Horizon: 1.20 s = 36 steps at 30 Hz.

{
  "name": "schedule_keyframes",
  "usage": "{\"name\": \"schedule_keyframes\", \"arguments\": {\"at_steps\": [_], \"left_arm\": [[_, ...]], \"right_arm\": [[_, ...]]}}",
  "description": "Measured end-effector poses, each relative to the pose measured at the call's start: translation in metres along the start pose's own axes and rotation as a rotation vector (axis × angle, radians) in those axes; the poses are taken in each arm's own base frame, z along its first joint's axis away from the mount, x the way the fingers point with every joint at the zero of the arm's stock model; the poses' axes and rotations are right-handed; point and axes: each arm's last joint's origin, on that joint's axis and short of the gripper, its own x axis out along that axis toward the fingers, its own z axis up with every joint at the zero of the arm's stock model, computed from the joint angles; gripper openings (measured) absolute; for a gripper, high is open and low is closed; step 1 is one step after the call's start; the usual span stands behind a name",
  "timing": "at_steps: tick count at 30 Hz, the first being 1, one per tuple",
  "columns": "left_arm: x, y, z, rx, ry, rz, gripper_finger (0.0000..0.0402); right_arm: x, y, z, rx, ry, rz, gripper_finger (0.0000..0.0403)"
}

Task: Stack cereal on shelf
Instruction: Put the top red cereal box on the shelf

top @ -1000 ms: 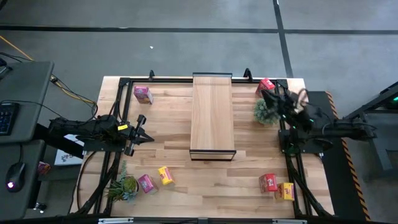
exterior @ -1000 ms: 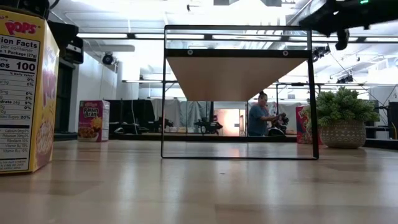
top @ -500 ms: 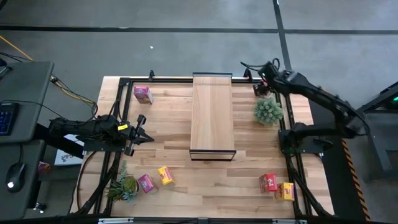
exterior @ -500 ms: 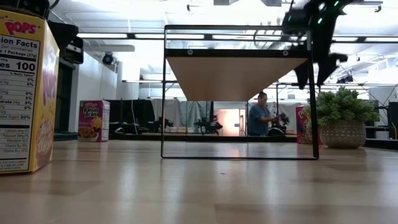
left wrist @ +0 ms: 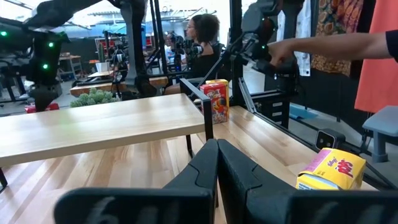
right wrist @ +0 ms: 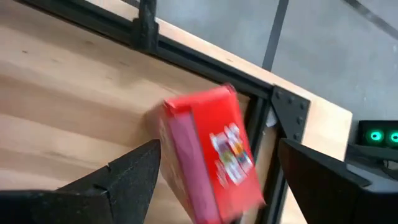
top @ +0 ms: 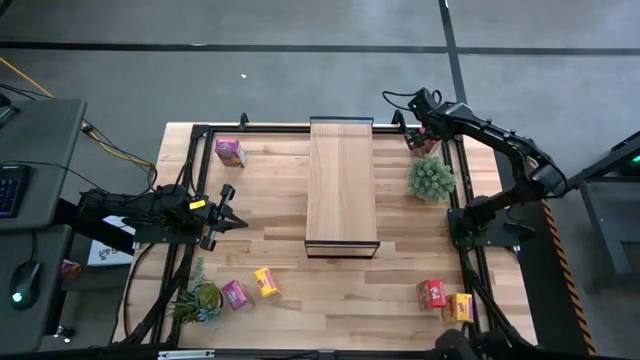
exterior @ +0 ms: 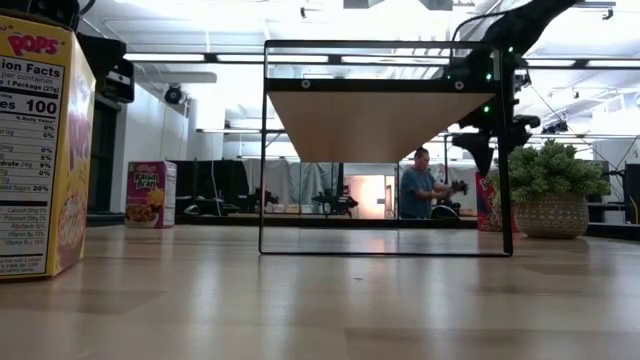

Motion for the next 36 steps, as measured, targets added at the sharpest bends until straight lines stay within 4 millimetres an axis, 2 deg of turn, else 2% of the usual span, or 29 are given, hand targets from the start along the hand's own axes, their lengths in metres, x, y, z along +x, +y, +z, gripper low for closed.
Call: {"name": "schedule_keyframes", "arguments": {"at_steps": [9, 15, 19, 26, 29, 31, 34, 36], "left_arm": [[0.0, 0.0, 0.0, 0.0, 0.0, 0.0, 0.0], [0.0, 0.0, 0.0, 0.0, 0.0, 0.0, 0.0], [0.0, 0.0, 0.0, 0.0, 0.0, 0.0, 0.0], [0.0, 0.0, 0.0, 0.0, 0.0, 0.0, 0.0], [0.0, 0.0, 0.0, 0.0, 0.0, 0.0, 0.0], [0.0, 0.0, 0.0, 0.0, 0.0, 0.0, 0.0], [0.0, 0.0, 0.0, 0.0, 0.0, 0.0, 0.0], [0.0, 0.0, 0.0, 0.0, 0.0, 0.0, 0.0]], "right_arm": [[0.032, 0.006, 0.007, -0.027, 0.064, -0.031, 0.0319], [0.036, 0.007, 0.006, -0.048, 0.087, -0.011, 0.0312], [0.036, 0.006, 0.003, -0.062, 0.119, -0.021, 0.0278], [0.033, 0.004, -0.003, -0.085, 0.17, -0.02, 0.0186], [0.019, 0.0, -0.003, -0.086, 0.173, 0.035, 0.0165], [0.001, -0.004, 0.0, -0.074, 0.162, 0.064, 0.016], [-0.04, -0.011, 0.007, -0.05, 0.095, 0.105, 0.0161], [-0.074, -0.013, 0.012, -0.026, 0.019, 0.163, 0.0161]]}}
